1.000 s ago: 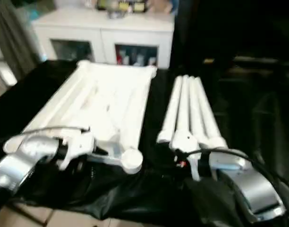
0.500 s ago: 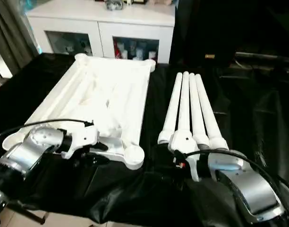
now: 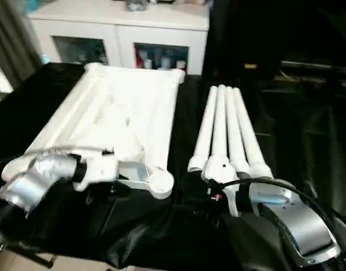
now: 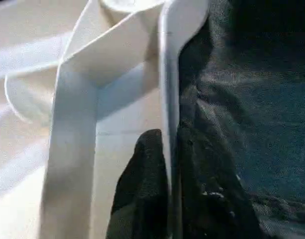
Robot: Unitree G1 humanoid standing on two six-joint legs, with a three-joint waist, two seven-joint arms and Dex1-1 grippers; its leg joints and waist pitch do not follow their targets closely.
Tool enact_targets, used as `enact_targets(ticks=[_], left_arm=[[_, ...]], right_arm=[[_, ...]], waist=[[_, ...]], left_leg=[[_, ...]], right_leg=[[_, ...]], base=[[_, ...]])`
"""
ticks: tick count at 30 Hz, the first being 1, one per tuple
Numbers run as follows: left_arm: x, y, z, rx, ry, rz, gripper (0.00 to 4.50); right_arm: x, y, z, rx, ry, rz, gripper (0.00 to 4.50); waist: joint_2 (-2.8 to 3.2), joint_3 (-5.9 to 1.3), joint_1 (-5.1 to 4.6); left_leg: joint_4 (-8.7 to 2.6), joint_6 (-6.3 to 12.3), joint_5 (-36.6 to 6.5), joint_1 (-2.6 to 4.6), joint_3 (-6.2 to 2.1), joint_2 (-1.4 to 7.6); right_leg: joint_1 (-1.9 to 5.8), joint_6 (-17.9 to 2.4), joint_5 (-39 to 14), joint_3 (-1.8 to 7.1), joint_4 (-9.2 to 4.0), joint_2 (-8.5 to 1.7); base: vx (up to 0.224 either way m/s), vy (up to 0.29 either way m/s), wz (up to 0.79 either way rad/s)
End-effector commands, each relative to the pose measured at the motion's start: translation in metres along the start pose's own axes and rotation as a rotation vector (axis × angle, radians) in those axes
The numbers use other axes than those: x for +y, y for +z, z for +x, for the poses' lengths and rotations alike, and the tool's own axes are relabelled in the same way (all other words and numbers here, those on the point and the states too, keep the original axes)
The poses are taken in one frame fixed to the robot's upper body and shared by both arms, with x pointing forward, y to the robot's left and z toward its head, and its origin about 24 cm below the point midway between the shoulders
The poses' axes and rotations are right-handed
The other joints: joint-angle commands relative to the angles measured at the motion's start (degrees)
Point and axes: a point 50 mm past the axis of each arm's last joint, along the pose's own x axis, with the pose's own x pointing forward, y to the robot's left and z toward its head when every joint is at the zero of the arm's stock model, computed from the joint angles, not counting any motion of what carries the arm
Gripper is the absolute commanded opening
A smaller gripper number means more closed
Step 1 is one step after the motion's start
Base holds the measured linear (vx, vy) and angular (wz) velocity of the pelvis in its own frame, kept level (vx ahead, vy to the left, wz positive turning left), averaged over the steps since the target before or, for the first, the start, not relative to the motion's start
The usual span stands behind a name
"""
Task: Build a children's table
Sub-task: Move table base
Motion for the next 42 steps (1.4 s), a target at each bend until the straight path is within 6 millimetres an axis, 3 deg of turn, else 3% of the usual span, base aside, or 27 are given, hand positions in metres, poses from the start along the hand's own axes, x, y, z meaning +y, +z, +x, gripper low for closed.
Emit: enact_targets(ticks=[1,3,9,12,19,24,30,33,38,42], left_arm=[[0.007,0.005,-0.008,0.043,0.097,0.103,0.26],[0.006,0.007,-0.009,0.077,0.124,0.163,0.24],[0.002,0.004,-0.013,0.148,0.183,0.22,0.23],[-0.004,-0.002,-0.013,0.158,0.212,0.133,0.23],[-0.01,-0.006,-0.013,0.187,0.273,0.011,0.23],[-0.014,-0.006,-0.013,0.198,0.287,-0.038,0.23],[-0.025,0.003,-0.009,0.075,0.263,-0.038,0.23],[-0.026,0.002,-0.01,0.037,0.256,-0.072,0.92],[-0.02,-0.002,-0.026,0.054,0.284,-0.057,1.39],[-0.019,-0.003,-0.043,0.015,0.287,-0.099,1.38]], right_arm=[[0.003,0.003,0.002,-0.005,0.002,-0.025,4.5],[0.003,0.003,0.003,-0.008,0.004,-0.025,4.5],[0.003,0.004,0.005,-0.013,0.006,-0.031,4.5],[0.004,0.004,0.006,-0.014,0.007,-0.034,4.5],[0.004,0.004,0.006,-0.014,0.007,-0.038,4.5],[0.004,0.003,0.007,-0.014,0.005,-0.041,4.5],[0.002,0.003,0.007,-0.014,-0.004,-0.045,4.5],[0.001,0.003,0.006,-0.014,-0.01,-0.046,4.5],[-0.003,0.008,0.004,-0.029,-0.03,-0.053,4.5],[-0.006,0.018,-0.001,-0.093,-0.052,-0.032,4.5]], waist=[[-0.37,-3.03,0.33],[-0.57,-2.98,0.32],[-0.36,-2.84,0.23],[-0.37,-2.89,0.18],[-0.49,-2.71,-0.17],[-0.43,-2.72,-0.32],[-0.55,-2.75,-0.23],[-0.65,-2.76,-0.03],[-0.6,-2.75,0.19],[-0.52,-2.73,0.12]], left_leg=[[-4.22,2.03,-10.95,0.16,-0.8,3.01],[-4.22,2.11,-11.14,0.25,-0.73,3.04],[-4.35,1.57,-12.35,0.31,-0.8,3.11],[-4.3,1.48,-11.65,0.32,-0.73,3.07],[-4.41,1.3,-13.17,0.28,-0.71,3.01],[-4.34,1.83,-12.68,0.3,-0.67,3.0],[-4.31,2.31,-13.08,0.34,-0.6,2.97],[-4.31,2.42,-12.92,0.34,-0.58,2.98],[-4.3,2.26,-12.65,0.35,-0.56,2.96],[-4.39,1.85,-13.33,0.51,-0.56,2.99]], right_leg=[[2.75,-12.83,-4.48,2.03,-4.46,-3.56],[2.64,-12.85,-5.46,2.03,-4.57,-3.5],[2.42,-12.36,-7.54,2.05,-4.67,-3.46],[2.4,-12.7,-5.92,2.03,-4.5,-3.39],[2.4,-12.22,-9.45,2.06,-4.83,-3.42],[2.29,-12.6,-8.32,2.07,-4.84,-3.3],[2.18,-12.52,-8.86,2.04,-4.98,-3.2],[2.16,-12.22,-8.61,2.07,-4.89,-3.24],[2.11,-11.96,-8.29,2.07,-4.82,-3.21],[2.04,-12.05,-9.14,2.07,-4.78,-3.25]], base=[[0.0,0.0,0.0],[0.0,0.0,0.0],[0.0,0.0,0.0],[0.0,0.0,0.0],[0.0,0.0,0.0],[0.0,0.0,0.0],[0.0,0.0,0.0],[0.0,0.0,0.0],[0.0,0.0,0.0],[0.0,0.0,0.0]])
